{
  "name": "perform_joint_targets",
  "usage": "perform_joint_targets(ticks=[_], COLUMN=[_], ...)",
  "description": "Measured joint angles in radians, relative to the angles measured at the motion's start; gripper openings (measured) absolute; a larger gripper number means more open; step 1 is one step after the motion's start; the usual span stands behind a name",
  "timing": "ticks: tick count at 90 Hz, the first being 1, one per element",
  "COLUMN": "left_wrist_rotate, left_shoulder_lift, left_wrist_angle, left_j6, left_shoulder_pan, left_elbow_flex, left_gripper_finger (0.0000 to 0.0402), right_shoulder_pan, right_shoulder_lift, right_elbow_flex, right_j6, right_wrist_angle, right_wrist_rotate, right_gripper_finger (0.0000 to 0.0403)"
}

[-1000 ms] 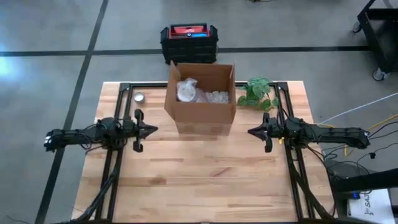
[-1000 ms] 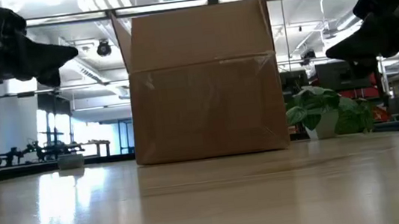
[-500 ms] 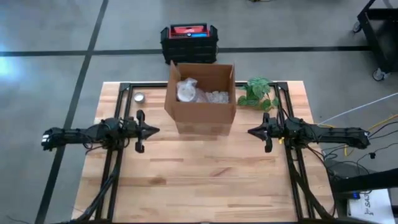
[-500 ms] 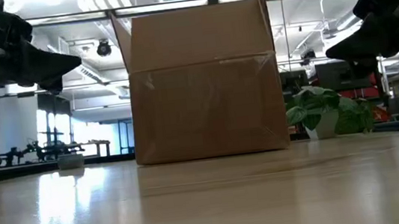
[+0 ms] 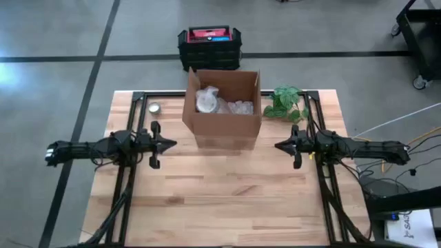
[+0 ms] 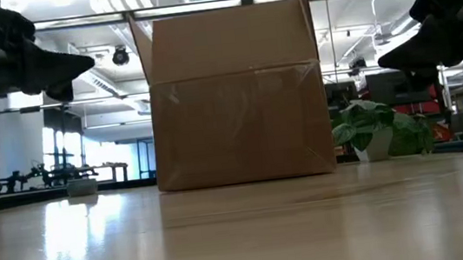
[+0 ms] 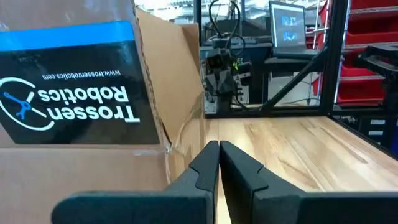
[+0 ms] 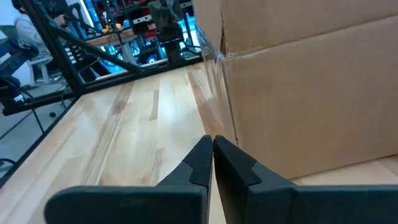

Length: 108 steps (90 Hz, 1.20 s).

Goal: Wrap mug
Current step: Return to Home Position

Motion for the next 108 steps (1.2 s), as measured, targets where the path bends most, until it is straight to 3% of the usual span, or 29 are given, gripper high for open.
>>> perform_joint_targets(ticks=[21, 70, 108], left_wrist_rotate=[-0.017, -0.025, -0.025], left_shoulder_lift=[-0.031, -0.043, -0.043], left_wrist_angle=[0.099, 0.094, 0.093], left_j6=[-0.005, -0.093, -0.076], left_shoulder_pan=[0.000, 0.000, 0.000], left_elbow_flex=[0.000, 0.000, 0.000], left_gripper_finger=[0.0000, 0.0000, 0.0000], right_shoulder_pan=[0.000, 0.000, 0.000], right_shoulder_lift=[0.000, 0.000, 0.000], right_elbow_flex=[0.000, 0.000, 0.000], right_j6=[0.000, 0.000, 0.000], right_wrist_angle=[0.000, 0.000, 0.000], right_wrist_rotate=[0.000, 0.000, 0.000], right_gripper_finger=[0.0000, 0.0000, 0.0000])
